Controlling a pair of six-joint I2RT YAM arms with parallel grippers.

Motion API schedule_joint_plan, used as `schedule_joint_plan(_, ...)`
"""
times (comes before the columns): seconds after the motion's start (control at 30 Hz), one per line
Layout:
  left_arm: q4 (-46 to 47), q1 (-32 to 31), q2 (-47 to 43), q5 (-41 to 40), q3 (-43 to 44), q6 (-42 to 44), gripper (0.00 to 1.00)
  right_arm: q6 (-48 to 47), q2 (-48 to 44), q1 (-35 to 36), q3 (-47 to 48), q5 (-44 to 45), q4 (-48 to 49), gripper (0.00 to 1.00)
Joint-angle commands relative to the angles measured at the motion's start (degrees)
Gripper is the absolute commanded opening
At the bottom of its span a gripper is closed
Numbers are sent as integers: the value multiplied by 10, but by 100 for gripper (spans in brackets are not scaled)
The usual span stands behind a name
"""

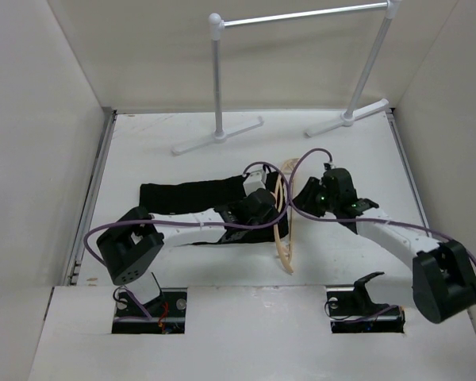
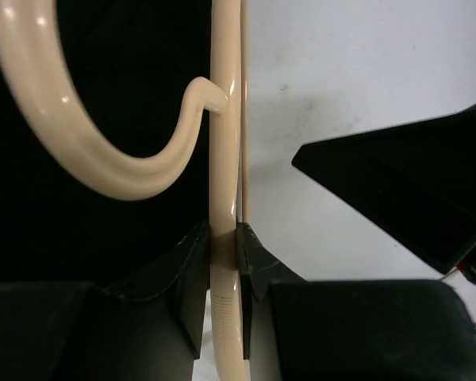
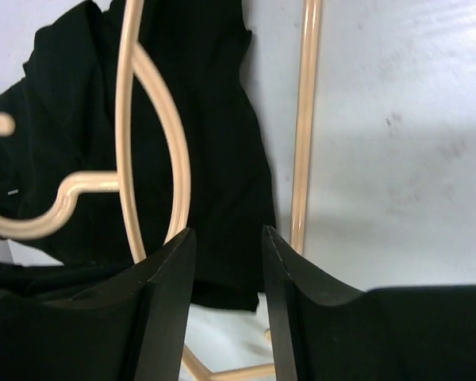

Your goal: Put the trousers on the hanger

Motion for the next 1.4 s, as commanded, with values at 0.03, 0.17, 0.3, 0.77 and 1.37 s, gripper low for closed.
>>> schedule_joint_plan(0.03, 65, 8, -1, -37, -16, -15, 0, 8, 62, 1, 4, -22, 149, 47)
schedule_joint_plan(0.17, 72, 14, 10, -39, -21, -32, 0, 19, 114, 3, -3, -25, 178, 46)
schedule_joint_plan(0.3, 78, 12, 9, -35, -17, -32, 0, 20, 141, 15, -7, -32, 200, 45)
schedule_joint_plan(0.77, 78, 22, 19, -24, -23, -33, 0, 25, 227, 42, 1, -32, 209, 40)
schedule_joint_plan(1.37, 23, 107, -118, -32, -135, 10, 0, 72, 35, -57, -36, -40, 157, 10)
